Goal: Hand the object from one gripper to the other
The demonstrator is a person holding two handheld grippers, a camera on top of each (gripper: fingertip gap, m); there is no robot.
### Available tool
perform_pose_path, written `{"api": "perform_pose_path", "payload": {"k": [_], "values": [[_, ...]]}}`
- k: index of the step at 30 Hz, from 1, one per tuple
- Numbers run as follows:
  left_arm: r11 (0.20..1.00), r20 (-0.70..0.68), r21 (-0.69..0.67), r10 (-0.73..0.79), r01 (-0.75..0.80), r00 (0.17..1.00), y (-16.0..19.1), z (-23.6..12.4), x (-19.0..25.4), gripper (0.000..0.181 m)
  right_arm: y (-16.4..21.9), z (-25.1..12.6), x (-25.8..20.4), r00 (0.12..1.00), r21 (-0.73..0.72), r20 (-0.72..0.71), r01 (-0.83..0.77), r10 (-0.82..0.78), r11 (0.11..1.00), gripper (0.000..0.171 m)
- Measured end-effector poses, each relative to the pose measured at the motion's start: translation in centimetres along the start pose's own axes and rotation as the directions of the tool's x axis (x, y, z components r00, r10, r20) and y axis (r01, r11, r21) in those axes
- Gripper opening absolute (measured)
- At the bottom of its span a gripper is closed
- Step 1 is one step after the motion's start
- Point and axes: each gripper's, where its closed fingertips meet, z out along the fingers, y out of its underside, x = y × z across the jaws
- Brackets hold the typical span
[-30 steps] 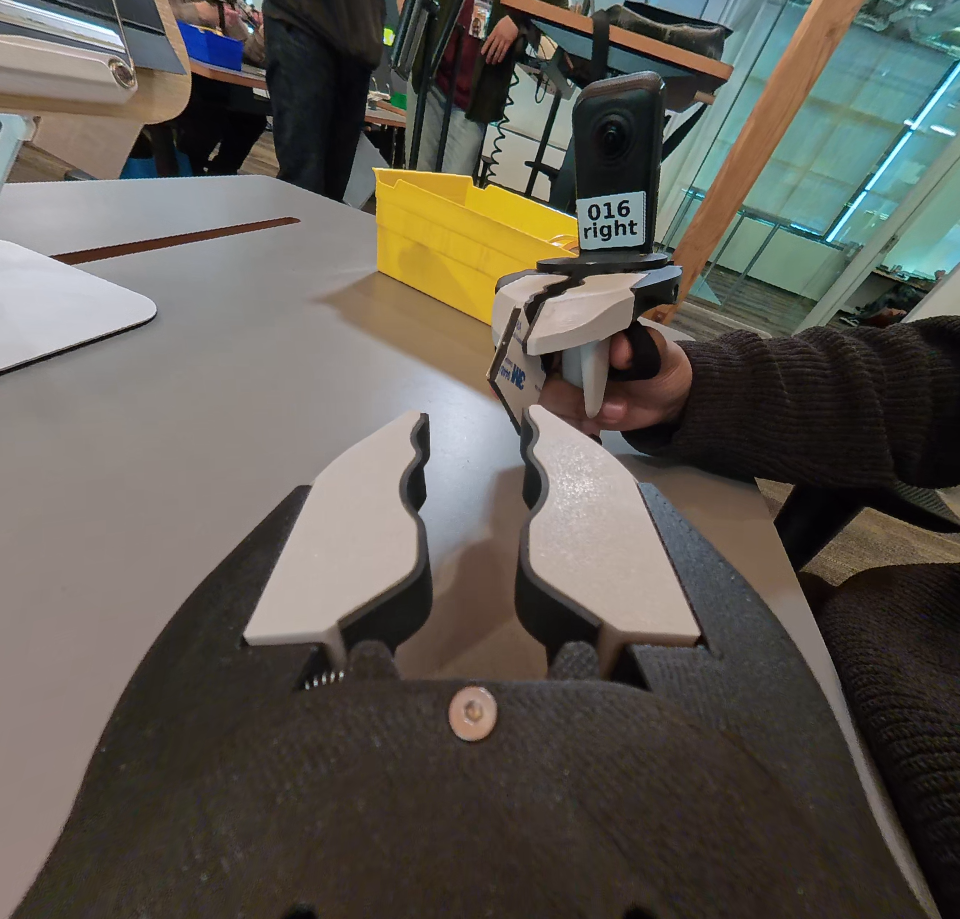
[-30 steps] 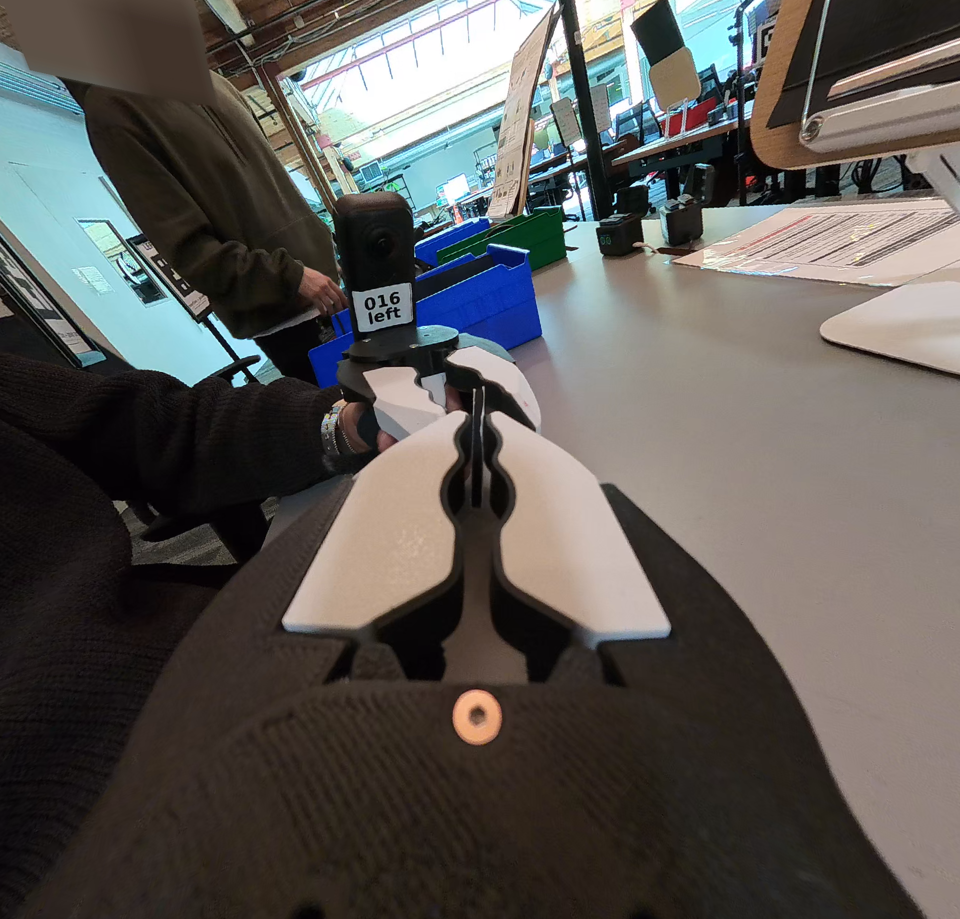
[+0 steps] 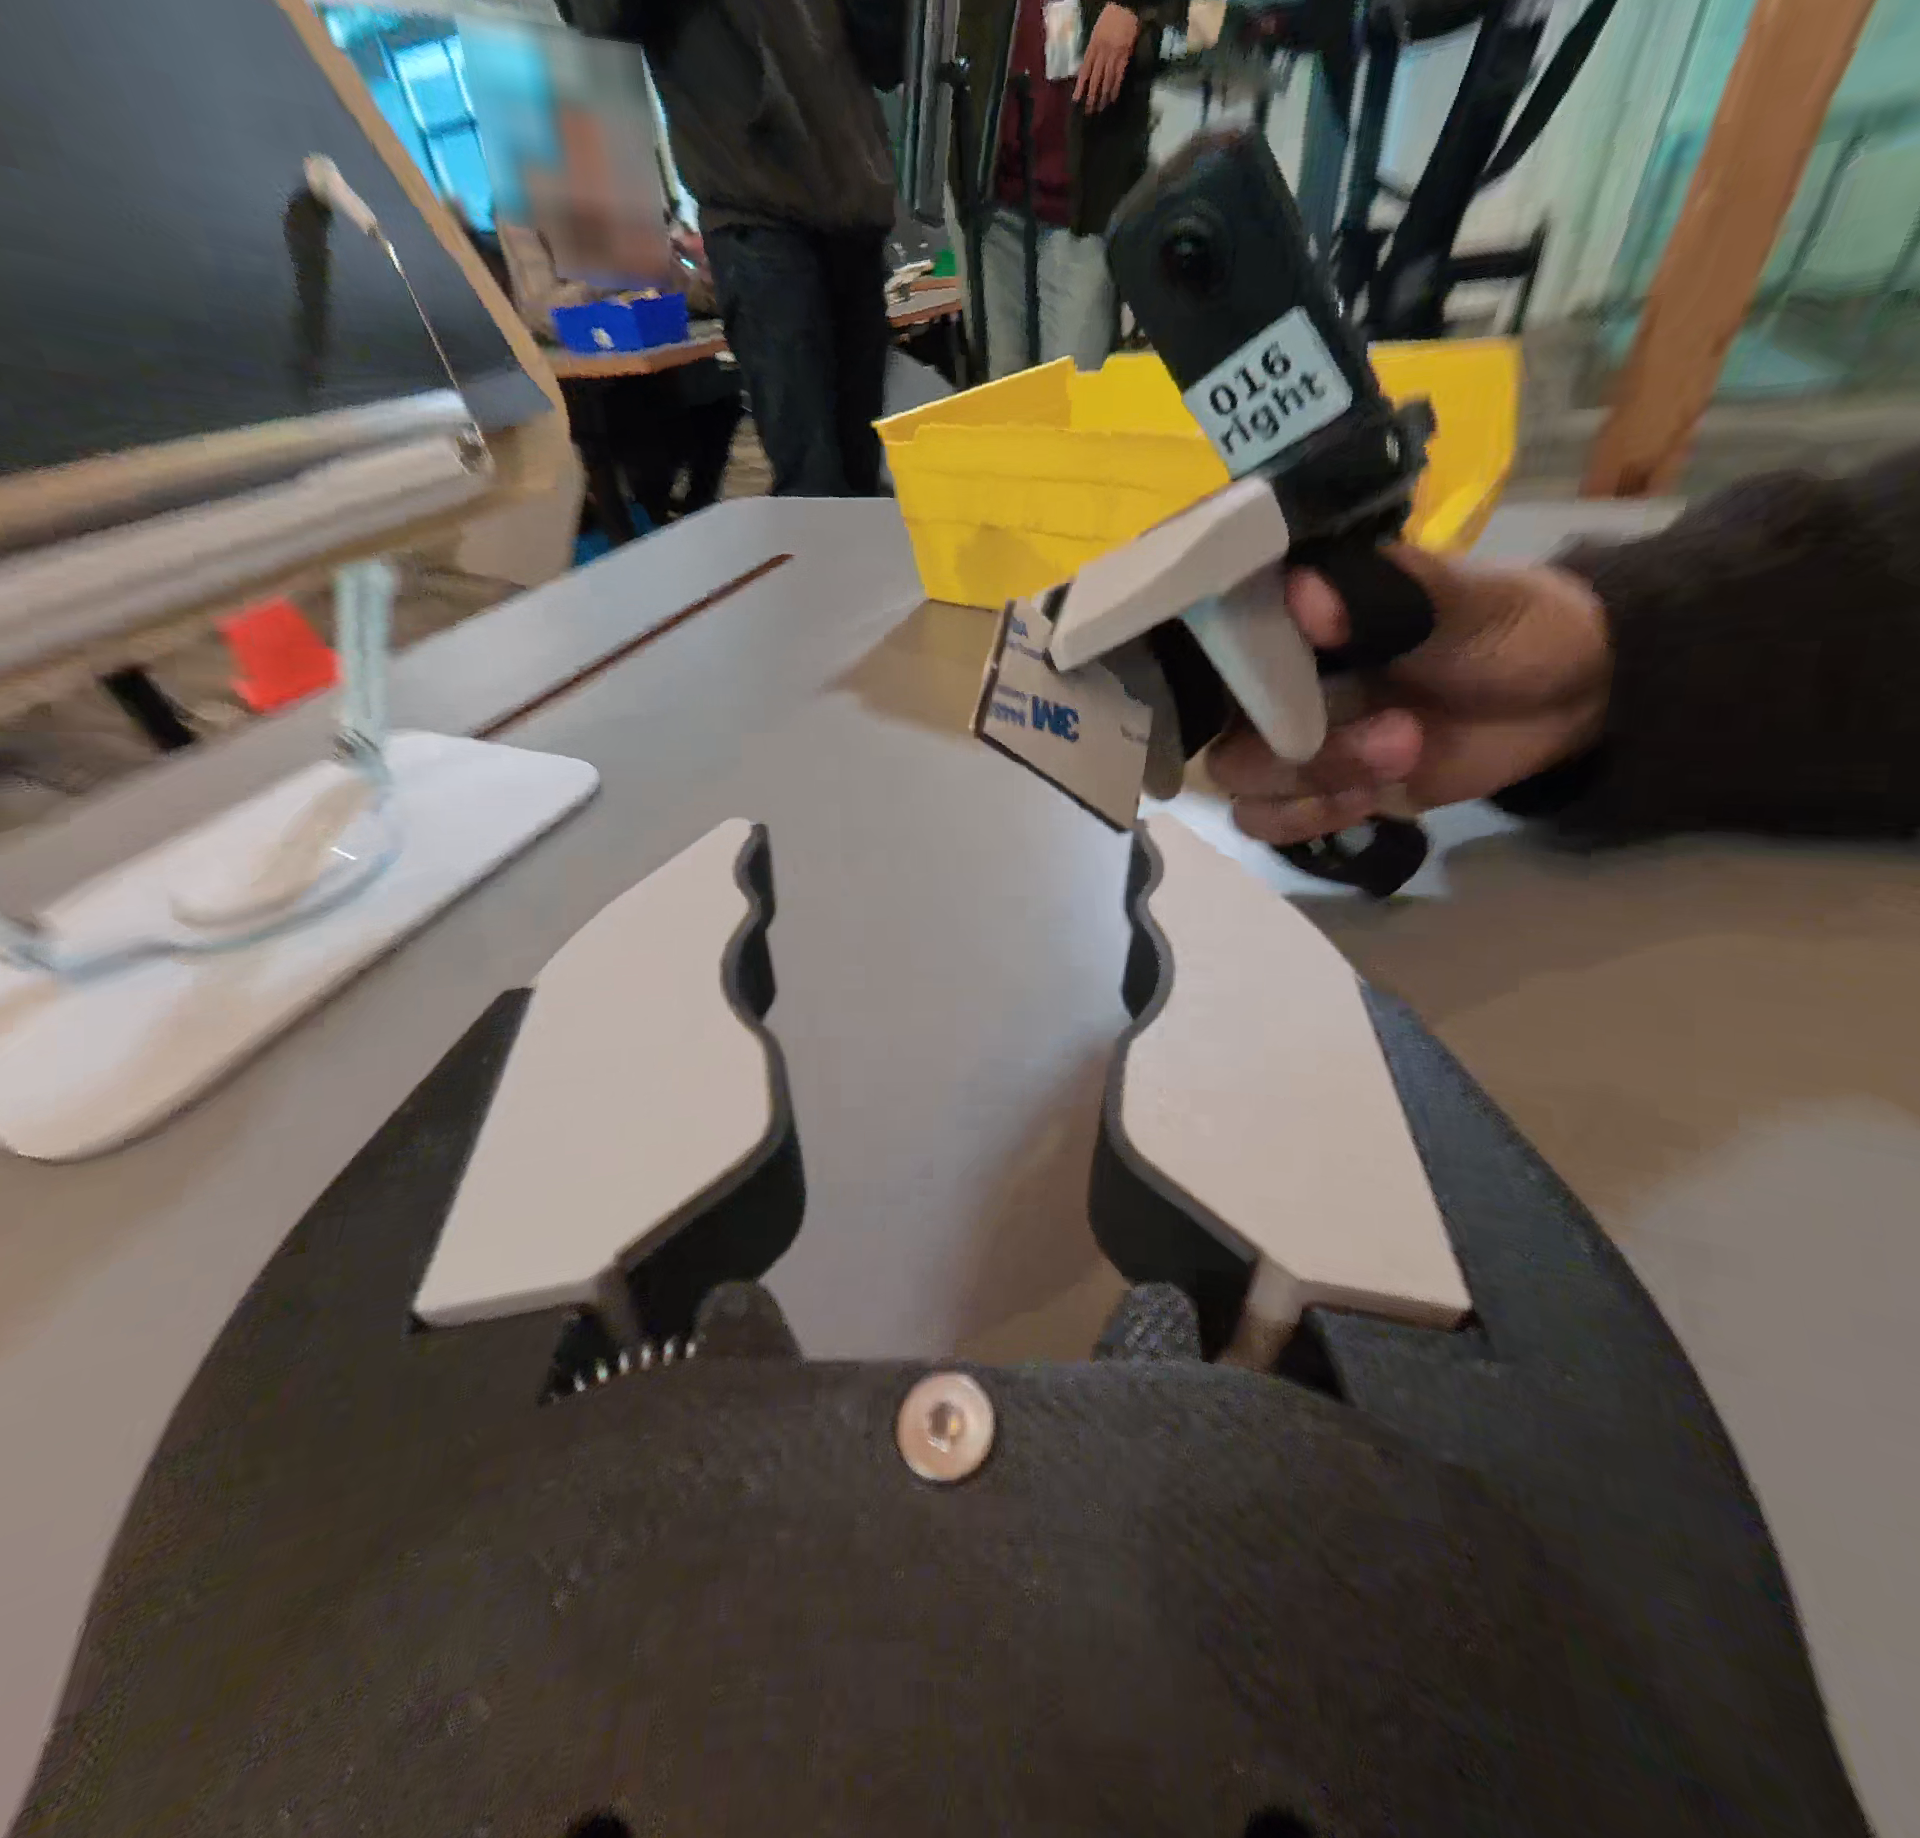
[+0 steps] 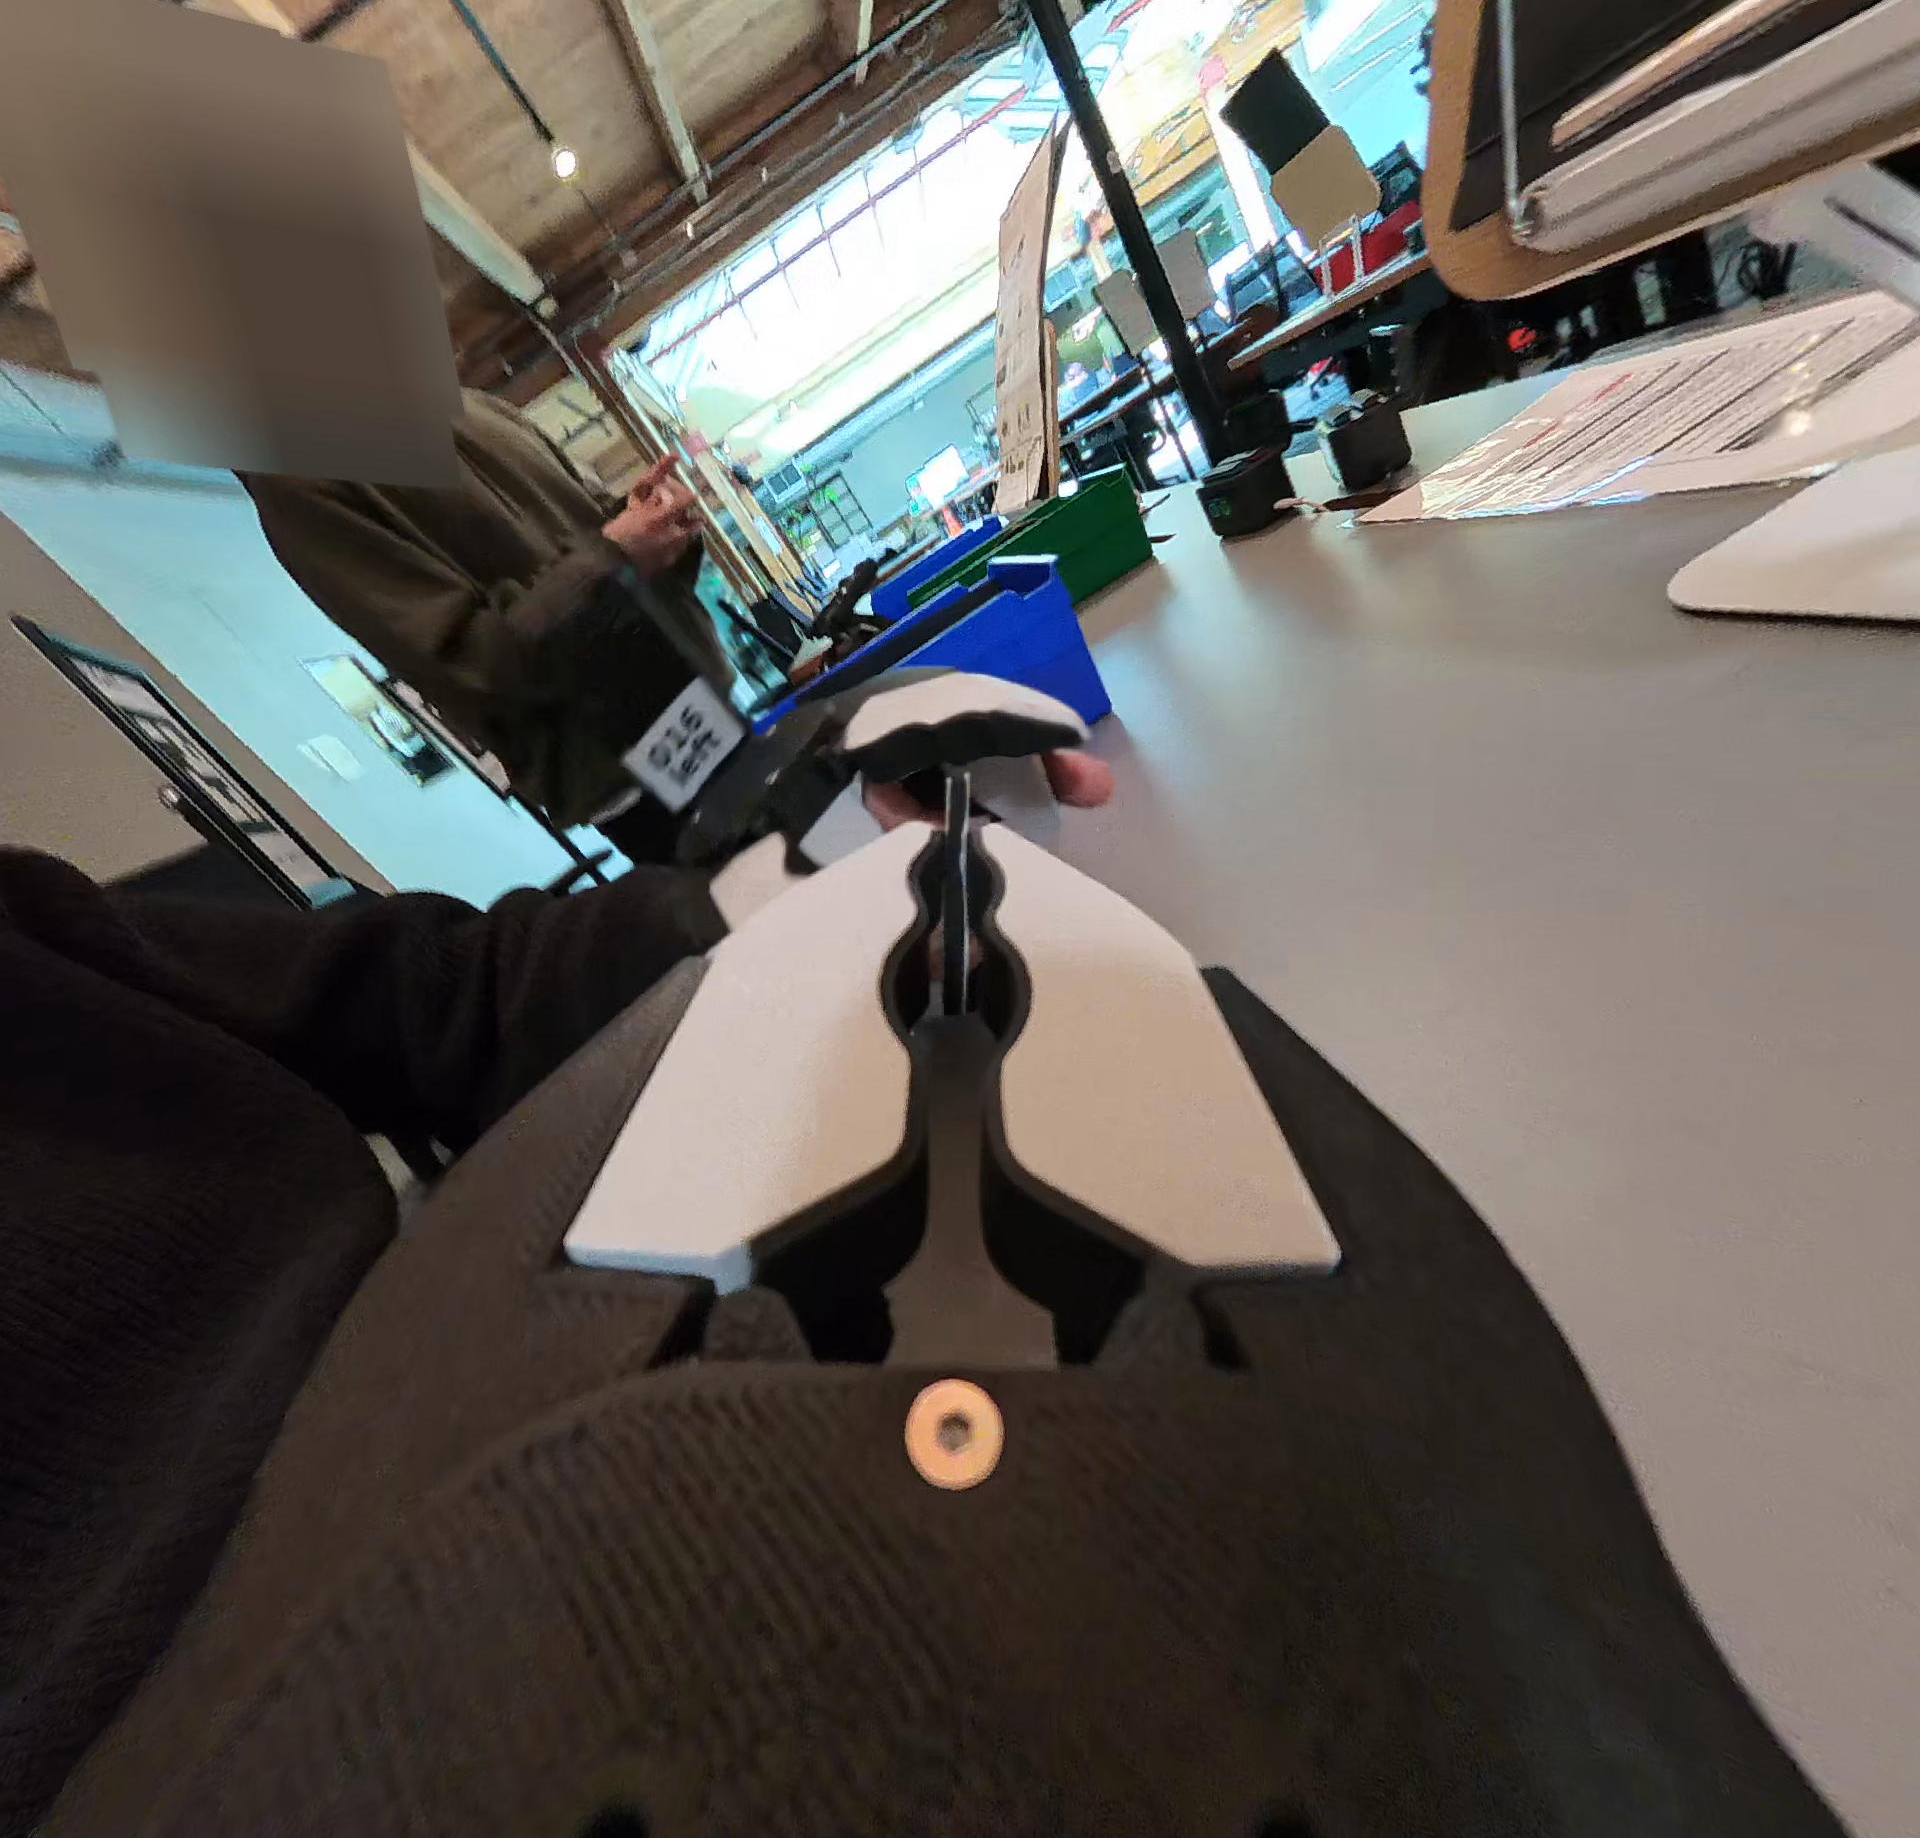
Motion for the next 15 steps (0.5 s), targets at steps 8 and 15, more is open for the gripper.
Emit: {"api": "perform_pose_path", "payload": {"k": [8, 15], "values": [[0.944, 0.102, -0.033, 0.329, -0.327, 0.939, -1.1, 0.4, 2.0, 0.074, -0.3, 0.1, 0.6, 0.979, 0.078, -0.064, -0.188, 0.193, 0.979, 0.003], [0.88, 0.121, -0.071, 0.475, -0.47, 0.871, -0.2, 0.7, 2.2, 0.069, 0.4, 0.6, -0.1, 0.933, 0.089, 0.026, -0.361, 0.36, 0.929, 0.003]]}}
